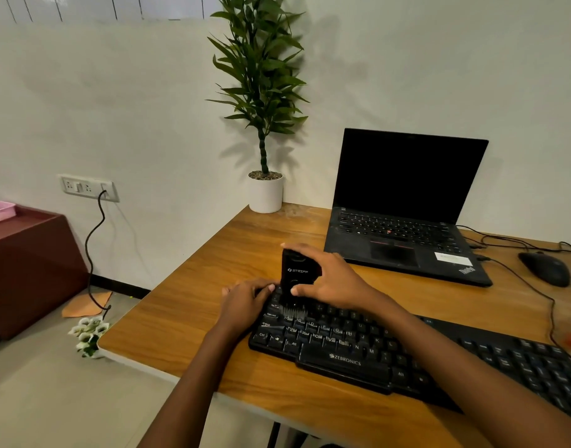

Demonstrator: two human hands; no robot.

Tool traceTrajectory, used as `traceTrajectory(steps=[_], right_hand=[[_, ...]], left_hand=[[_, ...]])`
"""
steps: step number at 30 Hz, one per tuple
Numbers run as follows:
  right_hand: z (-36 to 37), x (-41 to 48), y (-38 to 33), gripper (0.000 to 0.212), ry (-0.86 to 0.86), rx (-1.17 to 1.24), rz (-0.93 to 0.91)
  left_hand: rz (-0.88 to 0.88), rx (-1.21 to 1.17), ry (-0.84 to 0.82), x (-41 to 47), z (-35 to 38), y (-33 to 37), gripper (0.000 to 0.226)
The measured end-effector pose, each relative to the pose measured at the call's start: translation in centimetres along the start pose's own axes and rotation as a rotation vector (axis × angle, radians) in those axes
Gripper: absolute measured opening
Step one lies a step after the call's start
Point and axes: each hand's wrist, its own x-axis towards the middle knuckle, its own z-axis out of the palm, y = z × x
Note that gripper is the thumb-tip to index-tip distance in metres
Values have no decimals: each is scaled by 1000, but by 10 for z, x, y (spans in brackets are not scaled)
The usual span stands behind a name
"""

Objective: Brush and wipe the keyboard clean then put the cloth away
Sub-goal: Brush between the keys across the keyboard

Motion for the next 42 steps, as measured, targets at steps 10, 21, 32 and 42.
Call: traceTrajectory(steps=[10, 21, 32, 42], right_hand=[[-16, -29, 14, 74, 72, -15, 17], [-34, -53, 22, 75, 127, -61, 29], [-43, -70, 24, 78, 188, -222, 51], [-64, -93, -4, 74, 63, -96, 85]], left_hand=[[-15, 3, 2, -1, -2, 4, 25], [-25, -6, 0, -4, -3, 8, 26], [-30, 22, -6, -4, -4, 11, 26], [-22, 45, -3, -5, -3, 11, 26]])
